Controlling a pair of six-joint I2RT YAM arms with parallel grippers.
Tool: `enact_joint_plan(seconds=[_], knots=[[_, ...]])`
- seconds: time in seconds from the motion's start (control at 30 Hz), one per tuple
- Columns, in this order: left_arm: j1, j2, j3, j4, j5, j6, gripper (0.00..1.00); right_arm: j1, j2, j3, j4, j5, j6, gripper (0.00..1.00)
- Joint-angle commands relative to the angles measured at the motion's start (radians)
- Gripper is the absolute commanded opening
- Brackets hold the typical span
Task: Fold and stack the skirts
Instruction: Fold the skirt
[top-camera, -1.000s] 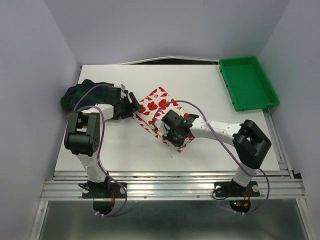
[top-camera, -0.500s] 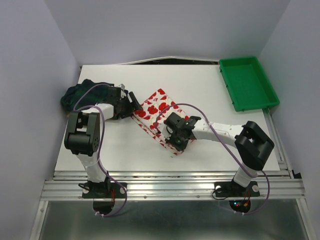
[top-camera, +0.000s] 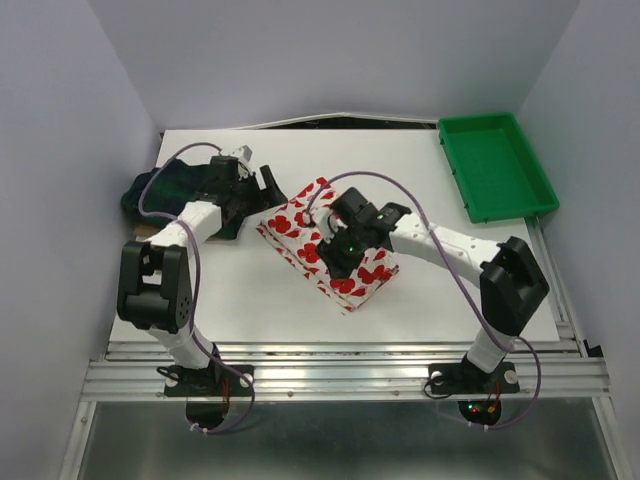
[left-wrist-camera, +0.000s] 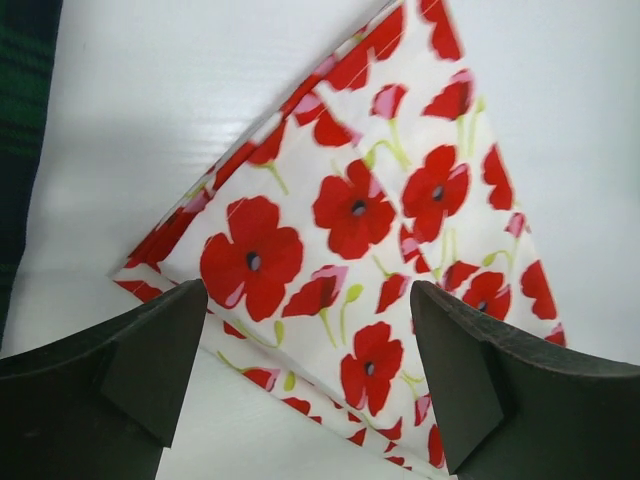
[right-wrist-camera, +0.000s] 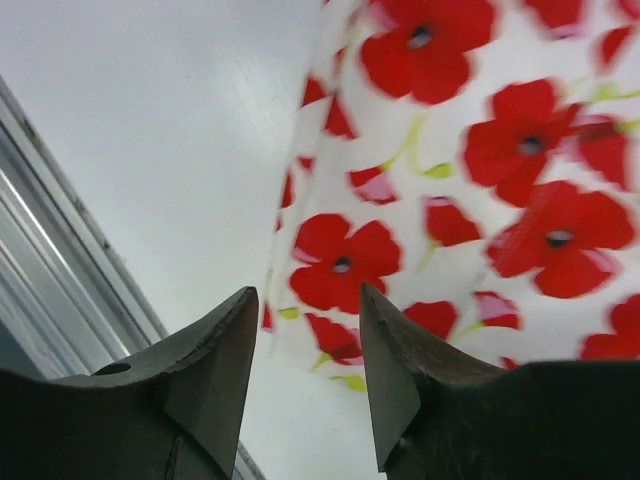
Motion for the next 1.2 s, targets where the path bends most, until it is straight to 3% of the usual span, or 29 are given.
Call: enact_joint_plan(seconds=[0.0,0.07,0.23,0.37,0.47,0.6,0.73,0.93,1.17], knots=[[-0.012,-0.18,0.087,-0.027,-0.046,0.17,0.95,-0.195,-0.087,0.128,0.003,-0.118,-0.004,0.51],[-0.024,-0.232,0.081,-0.055,-0.046,0.282,0.95,-0.295,-0.071,0.154,-0.008,-0.133,-0.072,0.49],[-0.12,-0.333,0.023,-0.168,0.002,0.746,0.95,-0.38,0.015,0.15,0.006,-0.152,-0.221,0.43],[-0.397,-0.376,-0.035,-0.234,-0.113,0.958,0.85,-0.38,0.12,0.139,0.009,-0.221,-0.255,0.39],[-0.575,-0.363,-0.046,-0.288,-0.231,1.066,0.8,-0.38,0.111,0.07,0.017,-0.259,-0.264,0.38],[-0.729,-0.318,-0.057,-0.341,-0.316,1.155,0.8,-0.38,0.09,-0.048,0.035,-0.305,-0.239,0.36],[-0.918,-0.26,-0.037,-0.389,-0.397,1.142,0.81,-0.38,0.094,-0.152,0.075,-0.377,-0.174,0.34],[-1.013,-0.159,0.03,-0.369,-0.426,0.93,0.8,-0.346,0.154,-0.195,0.161,-0.509,0.032,0.34],[-1.078,-0.101,-0.062,-0.265,-0.563,0.907,0.72,-0.337,0.246,-0.165,0.229,-0.593,0.184,0.33]])
